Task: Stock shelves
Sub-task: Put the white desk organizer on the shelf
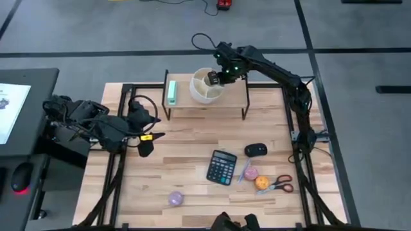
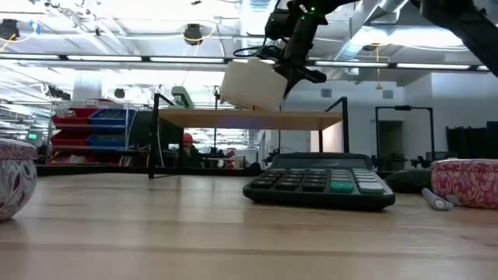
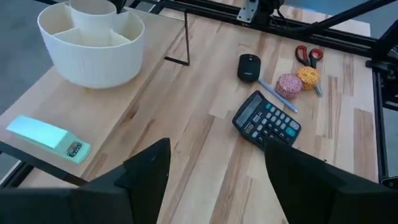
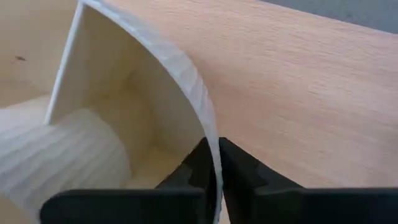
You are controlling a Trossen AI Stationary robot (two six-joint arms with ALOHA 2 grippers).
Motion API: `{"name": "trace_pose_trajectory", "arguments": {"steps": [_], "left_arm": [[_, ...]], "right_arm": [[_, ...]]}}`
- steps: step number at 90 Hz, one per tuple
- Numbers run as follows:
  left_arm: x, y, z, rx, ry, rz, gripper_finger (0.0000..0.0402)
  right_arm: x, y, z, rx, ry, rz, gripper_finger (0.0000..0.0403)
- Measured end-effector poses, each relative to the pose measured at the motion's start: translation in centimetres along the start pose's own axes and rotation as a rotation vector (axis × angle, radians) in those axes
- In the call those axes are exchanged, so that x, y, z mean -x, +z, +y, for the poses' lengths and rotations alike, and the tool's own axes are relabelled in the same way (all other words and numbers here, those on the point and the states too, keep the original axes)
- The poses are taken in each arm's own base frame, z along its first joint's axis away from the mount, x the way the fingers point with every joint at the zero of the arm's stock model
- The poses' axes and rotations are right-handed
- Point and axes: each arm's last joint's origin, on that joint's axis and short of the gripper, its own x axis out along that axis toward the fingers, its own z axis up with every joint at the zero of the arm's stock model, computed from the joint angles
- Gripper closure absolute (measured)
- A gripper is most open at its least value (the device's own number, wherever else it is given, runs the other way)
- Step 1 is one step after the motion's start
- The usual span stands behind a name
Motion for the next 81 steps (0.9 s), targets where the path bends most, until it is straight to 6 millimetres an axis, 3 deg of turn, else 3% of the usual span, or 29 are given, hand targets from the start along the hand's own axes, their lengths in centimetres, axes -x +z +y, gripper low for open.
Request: {"name": "trace_pose_trajectory", "arguments": {"steps": [20,81], "left_arm": [[0.0,0.0,0.0,0.000,0.000,0.000,0.0164],[0.0,-0.1,0.1,-0.010,0.007,0.011,0.0164]], "right_arm": [[0.0,0.0,0.0,-0.007,-0.008,-0.008,0.0332],[0.1,1.0,0.7,-0.065,0.049,-0.123,0.0329]]}}
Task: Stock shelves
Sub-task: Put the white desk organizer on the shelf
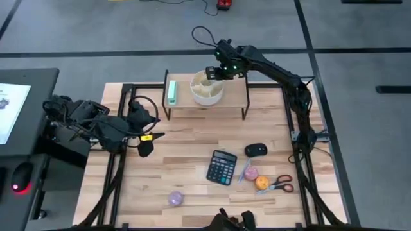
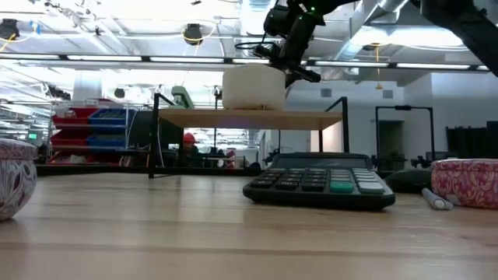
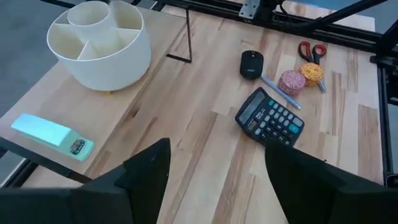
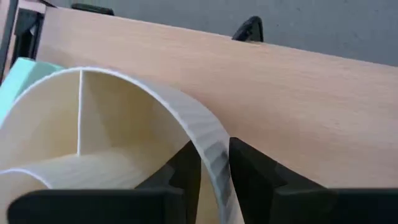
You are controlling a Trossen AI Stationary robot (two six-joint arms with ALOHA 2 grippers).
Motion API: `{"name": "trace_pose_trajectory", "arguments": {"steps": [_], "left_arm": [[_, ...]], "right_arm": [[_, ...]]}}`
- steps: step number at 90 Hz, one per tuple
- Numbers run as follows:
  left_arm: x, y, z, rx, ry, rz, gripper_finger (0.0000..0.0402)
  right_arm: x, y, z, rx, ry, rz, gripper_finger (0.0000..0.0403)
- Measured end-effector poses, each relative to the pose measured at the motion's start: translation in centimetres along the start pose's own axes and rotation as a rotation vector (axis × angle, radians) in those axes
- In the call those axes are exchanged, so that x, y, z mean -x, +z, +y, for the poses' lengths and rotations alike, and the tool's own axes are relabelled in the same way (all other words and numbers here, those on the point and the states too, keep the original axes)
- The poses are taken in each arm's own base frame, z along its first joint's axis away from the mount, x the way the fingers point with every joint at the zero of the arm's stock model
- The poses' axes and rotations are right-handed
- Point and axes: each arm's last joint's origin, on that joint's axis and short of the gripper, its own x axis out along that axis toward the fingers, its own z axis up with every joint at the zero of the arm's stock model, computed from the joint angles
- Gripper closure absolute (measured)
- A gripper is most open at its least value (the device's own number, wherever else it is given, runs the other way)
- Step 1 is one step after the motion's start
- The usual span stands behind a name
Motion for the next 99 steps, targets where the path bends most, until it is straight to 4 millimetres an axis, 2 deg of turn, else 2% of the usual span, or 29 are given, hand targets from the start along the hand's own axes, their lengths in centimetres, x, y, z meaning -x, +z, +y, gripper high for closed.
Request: {"name": "trace_pose_trajectory", "arguments": {"steps": [34,99], "left_arm": [[0.00,0.00,0.00,0.000,0.000,0.000,0.0164],[0.00,0.02,-0.01,0.012,0.000,-0.002,0.0164]], "right_arm": [[0.03,0.95,0.54,0.032,0.072,-0.084,0.0329],[-0.03,0.23,-0.17,0.097,0.003,-0.006,0.0329]]}}
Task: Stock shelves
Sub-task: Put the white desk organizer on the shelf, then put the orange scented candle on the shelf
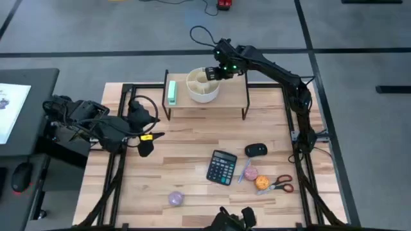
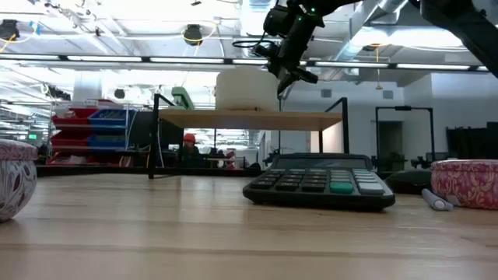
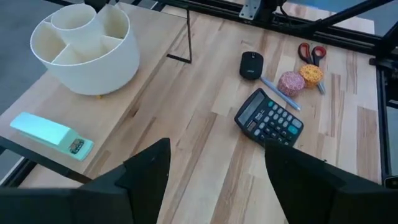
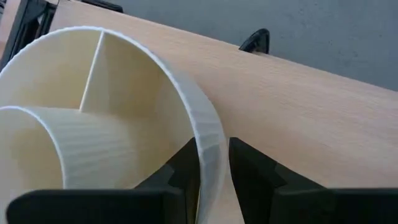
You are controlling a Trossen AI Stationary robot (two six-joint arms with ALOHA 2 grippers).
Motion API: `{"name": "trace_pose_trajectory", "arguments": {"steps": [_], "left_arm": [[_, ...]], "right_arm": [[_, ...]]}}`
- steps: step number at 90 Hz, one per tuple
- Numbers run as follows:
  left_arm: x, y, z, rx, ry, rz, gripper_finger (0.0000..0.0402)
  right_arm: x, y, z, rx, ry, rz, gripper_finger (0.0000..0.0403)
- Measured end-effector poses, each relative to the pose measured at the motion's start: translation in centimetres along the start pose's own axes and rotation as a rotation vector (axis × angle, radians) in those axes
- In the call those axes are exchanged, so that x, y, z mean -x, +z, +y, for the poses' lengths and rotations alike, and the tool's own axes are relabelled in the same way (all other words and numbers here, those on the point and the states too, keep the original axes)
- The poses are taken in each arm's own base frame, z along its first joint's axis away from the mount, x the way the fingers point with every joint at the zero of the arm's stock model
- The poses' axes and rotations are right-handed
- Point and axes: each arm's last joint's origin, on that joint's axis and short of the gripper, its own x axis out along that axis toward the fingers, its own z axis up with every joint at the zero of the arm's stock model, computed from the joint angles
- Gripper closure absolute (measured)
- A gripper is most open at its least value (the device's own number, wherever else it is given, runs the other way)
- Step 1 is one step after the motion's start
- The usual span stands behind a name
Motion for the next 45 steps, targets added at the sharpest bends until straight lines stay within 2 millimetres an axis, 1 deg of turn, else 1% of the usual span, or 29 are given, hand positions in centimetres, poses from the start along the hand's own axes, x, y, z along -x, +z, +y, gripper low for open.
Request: {"name": "trace_pose_trajectory", "arguments": {"steps": [10,19,38,45], "left_arm": [[0.0,0.0,0.0,0.006,0.000,0.000,0.0164],[0.0,0.0,0.0,0.009,0.000,0.000,0.0164],[0.0,0.0,0.0,0.009,0.000,0.000,0.0164],[0.0,0.0,0.0,0.008,0.000,0.000,0.0164]], "right_arm": [[0.1,0.0,0.1,0.033,0.004,-0.008,0.0327],[0.5,0.2,0.1,0.047,-0.002,-0.034,0.0316],[1.9,0.5,-0.4,0.055,0.005,-0.067,0.0267],[2.5,0.6,-0.4,0.090,0.010,-0.082,0.0246]]}}
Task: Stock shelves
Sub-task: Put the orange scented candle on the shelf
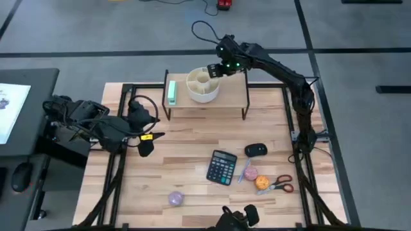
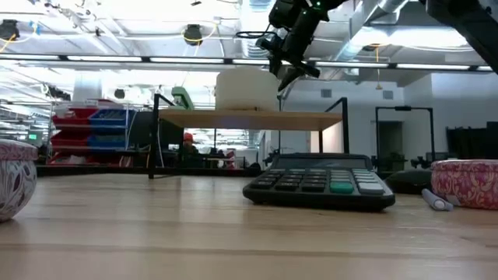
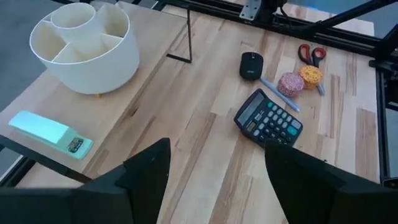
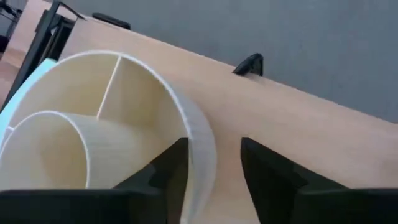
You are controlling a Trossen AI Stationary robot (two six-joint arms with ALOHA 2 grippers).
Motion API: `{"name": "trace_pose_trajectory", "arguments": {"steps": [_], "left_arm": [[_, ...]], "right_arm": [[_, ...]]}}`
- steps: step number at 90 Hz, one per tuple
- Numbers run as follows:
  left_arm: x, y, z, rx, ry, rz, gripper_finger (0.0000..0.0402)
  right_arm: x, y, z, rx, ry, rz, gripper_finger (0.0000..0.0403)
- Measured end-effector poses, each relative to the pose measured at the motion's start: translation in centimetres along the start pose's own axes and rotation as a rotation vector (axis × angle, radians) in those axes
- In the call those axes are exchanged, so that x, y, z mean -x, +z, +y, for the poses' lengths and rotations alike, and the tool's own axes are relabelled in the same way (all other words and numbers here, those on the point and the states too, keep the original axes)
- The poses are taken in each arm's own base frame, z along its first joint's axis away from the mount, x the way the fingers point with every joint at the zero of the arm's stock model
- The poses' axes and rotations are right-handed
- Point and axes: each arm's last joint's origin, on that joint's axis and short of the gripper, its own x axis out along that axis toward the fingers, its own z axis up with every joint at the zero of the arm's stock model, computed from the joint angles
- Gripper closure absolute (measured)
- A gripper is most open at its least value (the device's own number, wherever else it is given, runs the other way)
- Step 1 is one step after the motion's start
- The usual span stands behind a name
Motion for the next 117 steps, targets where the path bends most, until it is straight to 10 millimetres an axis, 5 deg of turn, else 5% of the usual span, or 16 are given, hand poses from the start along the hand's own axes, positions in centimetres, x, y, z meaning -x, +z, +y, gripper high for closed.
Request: {"name": "trace_pose_trajectory", "arguments": {"steps": [12,25,45,65,83,100,117], "left_arm": [[0.0,0.0,0.0,-0.001,0.000,0.000,0.0164],[0.0,0.0,0.0,-0.001,0.000,-0.001,0.0164],[0.0,0.0,0.0,0.000,0.006,-0.004,0.0164],[0.0,0.0,0.0,0.000,0.008,-0.005,0.0164],[0.0,0.0,0.0,-0.001,0.007,-0.004,0.0164],[0.0,0.0,0.0,-0.002,0.007,-0.004,0.0164],[0.0,0.0,0.0,-0.004,0.008,-0.002,0.0164]], "right_arm": [[2.8,0.1,0.0,0.084,0.018,-0.061,0.0222],[8.5,-1.5,0.2,0.222,0.031,-0.081,0.0216],[17.6,-7.5,1.0,0.430,0.065,-0.017,0.0226],[23.2,-13.7,2.3,0.441,0.210,0.065,0.0236],[24.0,-18.7,4.6,0.392,0.273,0.194,0.0236],[21.7,-24.1,6.7,0.485,0.188,0.351,0.0226],[18.6,-29.9,6.9,0.469,0.023,0.488,0.0165]]}}
